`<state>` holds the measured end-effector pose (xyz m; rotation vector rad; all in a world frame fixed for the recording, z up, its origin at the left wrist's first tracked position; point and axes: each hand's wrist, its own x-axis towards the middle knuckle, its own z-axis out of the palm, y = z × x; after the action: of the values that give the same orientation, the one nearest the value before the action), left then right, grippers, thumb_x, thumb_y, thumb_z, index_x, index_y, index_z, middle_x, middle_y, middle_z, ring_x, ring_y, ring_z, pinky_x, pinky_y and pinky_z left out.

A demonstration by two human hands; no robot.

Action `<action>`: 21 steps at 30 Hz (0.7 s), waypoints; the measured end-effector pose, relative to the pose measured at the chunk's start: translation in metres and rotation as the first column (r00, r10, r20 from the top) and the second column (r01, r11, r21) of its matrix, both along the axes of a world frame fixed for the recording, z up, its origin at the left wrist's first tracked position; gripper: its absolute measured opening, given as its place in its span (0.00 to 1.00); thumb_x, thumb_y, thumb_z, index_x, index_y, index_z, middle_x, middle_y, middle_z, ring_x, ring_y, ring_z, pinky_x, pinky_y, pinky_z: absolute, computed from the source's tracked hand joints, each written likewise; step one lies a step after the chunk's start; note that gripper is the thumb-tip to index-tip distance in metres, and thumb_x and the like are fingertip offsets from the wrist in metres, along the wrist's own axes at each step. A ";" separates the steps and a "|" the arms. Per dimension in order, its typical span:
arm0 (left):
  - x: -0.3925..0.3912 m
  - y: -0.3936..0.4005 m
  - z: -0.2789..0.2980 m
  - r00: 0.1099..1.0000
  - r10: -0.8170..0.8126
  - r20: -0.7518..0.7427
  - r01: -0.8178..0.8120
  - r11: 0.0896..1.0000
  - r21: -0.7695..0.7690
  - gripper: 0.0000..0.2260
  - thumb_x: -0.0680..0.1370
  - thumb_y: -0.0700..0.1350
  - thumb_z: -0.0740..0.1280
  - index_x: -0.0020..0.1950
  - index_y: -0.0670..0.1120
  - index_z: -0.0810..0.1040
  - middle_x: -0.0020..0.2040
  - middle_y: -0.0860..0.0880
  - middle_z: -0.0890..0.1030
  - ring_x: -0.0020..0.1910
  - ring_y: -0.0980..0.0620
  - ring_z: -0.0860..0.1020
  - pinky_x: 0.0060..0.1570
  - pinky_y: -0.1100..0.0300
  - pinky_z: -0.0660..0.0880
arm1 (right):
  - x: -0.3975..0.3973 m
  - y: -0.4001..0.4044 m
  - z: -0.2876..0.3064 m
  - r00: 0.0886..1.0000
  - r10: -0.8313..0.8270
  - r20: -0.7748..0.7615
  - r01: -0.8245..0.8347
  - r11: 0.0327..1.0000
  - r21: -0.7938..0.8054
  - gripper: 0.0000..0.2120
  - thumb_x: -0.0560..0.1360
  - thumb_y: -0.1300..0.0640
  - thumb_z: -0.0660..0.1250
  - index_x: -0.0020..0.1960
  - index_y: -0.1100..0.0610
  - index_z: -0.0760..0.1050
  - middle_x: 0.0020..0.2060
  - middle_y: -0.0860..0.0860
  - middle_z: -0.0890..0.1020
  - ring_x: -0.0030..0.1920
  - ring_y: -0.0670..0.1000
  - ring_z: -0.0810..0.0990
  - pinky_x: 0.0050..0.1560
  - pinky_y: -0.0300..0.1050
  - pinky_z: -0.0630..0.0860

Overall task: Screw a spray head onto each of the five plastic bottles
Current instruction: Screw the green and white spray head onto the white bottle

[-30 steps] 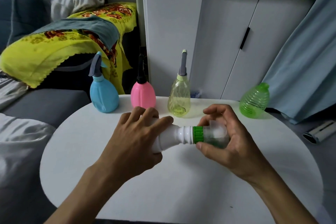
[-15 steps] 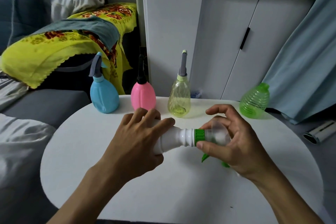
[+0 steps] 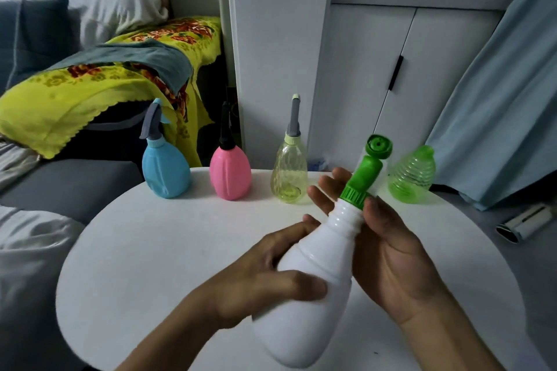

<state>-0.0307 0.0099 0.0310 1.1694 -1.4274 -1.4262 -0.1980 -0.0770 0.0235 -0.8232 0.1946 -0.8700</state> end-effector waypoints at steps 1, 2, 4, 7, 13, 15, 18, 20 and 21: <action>-0.001 -0.001 -0.002 1.000 0.020 0.005 -0.020 1.000 -0.004 0.25 0.65 0.51 0.72 0.62 0.54 0.76 0.56 0.46 0.81 0.53 0.45 0.81 0.48 0.53 0.81 | 0.000 -0.002 0.001 0.998 -0.047 -0.042 0.048 0.999 0.011 0.26 0.63 0.51 0.82 0.59 0.57 0.83 0.57 0.58 0.85 0.64 0.57 0.80 0.66 0.62 0.72; -0.001 -0.003 -0.004 0.998 0.051 0.042 -0.050 0.998 -0.037 0.24 0.65 0.52 0.72 0.61 0.54 0.76 0.54 0.47 0.82 0.52 0.47 0.81 0.47 0.55 0.80 | -0.001 -0.004 0.001 0.993 -0.087 -0.081 0.088 0.996 0.010 0.25 0.61 0.50 0.83 0.55 0.56 0.85 0.54 0.58 0.86 0.60 0.56 0.82 0.64 0.60 0.75; -0.005 -0.004 -0.007 0.983 0.121 0.136 -0.103 0.986 -0.127 0.22 0.65 0.53 0.72 0.59 0.55 0.76 0.52 0.52 0.82 0.49 0.52 0.81 0.45 0.61 0.79 | -0.002 -0.006 0.002 0.978 -0.149 -0.146 0.149 0.989 -0.012 0.19 0.62 0.53 0.82 0.51 0.55 0.86 0.50 0.57 0.86 0.57 0.53 0.84 0.59 0.56 0.78; -0.013 -0.006 -0.011 0.947 0.228 0.225 -0.187 0.964 -0.190 0.23 0.65 0.55 0.73 0.59 0.57 0.76 0.51 0.55 0.82 0.48 0.55 0.81 0.45 0.59 0.80 | -0.001 -0.005 0.001 0.941 -0.254 -0.224 0.257 0.966 -0.015 0.12 0.67 0.57 0.73 0.50 0.55 0.86 0.49 0.56 0.87 0.54 0.52 0.85 0.56 0.51 0.76; -0.030 -0.002 -0.013 0.846 0.321 0.426 -0.259 0.946 -0.198 0.30 0.58 0.58 0.78 0.58 0.61 0.74 0.48 0.56 0.82 0.45 0.57 0.81 0.44 0.51 0.80 | -0.002 -0.004 -0.002 0.965 -0.167 -0.201 0.188 0.978 0.088 0.11 0.61 0.57 0.81 0.41 0.55 0.83 0.36 0.52 0.82 0.42 0.53 0.83 0.50 0.48 0.80; -0.029 -0.002 -0.009 0.904 0.211 0.372 -0.174 0.976 -0.132 0.27 0.59 0.54 0.78 0.57 0.56 0.77 0.49 0.52 0.83 0.47 0.53 0.82 0.47 0.49 0.80 | -0.006 -0.009 0.001 0.990 -0.007 -0.137 0.023 0.993 0.114 0.17 0.59 0.54 0.84 0.35 0.56 0.76 0.29 0.52 0.75 0.34 0.53 0.78 0.50 0.50 0.79; -0.015 -0.002 0.002 0.966 -0.052 0.255 0.038 0.997 0.061 0.26 0.62 0.50 0.76 0.60 0.52 0.79 0.54 0.50 0.84 0.53 0.50 0.81 0.55 0.51 0.79 | -0.007 -0.012 0.003 0.985 0.169 -0.046 -0.165 0.984 0.067 0.18 0.61 0.50 0.82 0.32 0.55 0.74 0.28 0.52 0.75 0.34 0.52 0.77 0.53 0.53 0.79; -0.007 -0.001 0.007 0.979 -0.154 0.136 0.128 0.974 0.186 0.26 0.62 0.48 0.74 0.61 0.50 0.80 0.55 0.46 0.83 0.54 0.49 0.81 0.56 0.53 0.78 | -0.003 -0.009 0.004 0.975 0.222 0.018 -0.223 0.974 0.048 0.16 0.63 0.50 0.81 0.32 0.56 0.76 0.29 0.52 0.77 0.35 0.53 0.79 0.53 0.54 0.79; -0.004 -0.002 0.008 0.978 -0.159 0.133 0.130 0.971 0.200 0.26 0.62 0.47 0.74 0.60 0.50 0.80 0.55 0.46 0.83 0.54 0.49 0.81 0.55 0.53 0.78 | 0.000 -0.008 0.005 0.975 0.219 0.027 -0.221 0.974 0.052 0.16 0.63 0.51 0.81 0.32 0.56 0.75 0.28 0.52 0.77 0.35 0.53 0.79 0.52 0.54 0.80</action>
<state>-0.0349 0.0077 0.0386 1.3380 -1.5314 -1.6355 -0.1975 -0.0845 0.0288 -0.7679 0.1060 -0.6616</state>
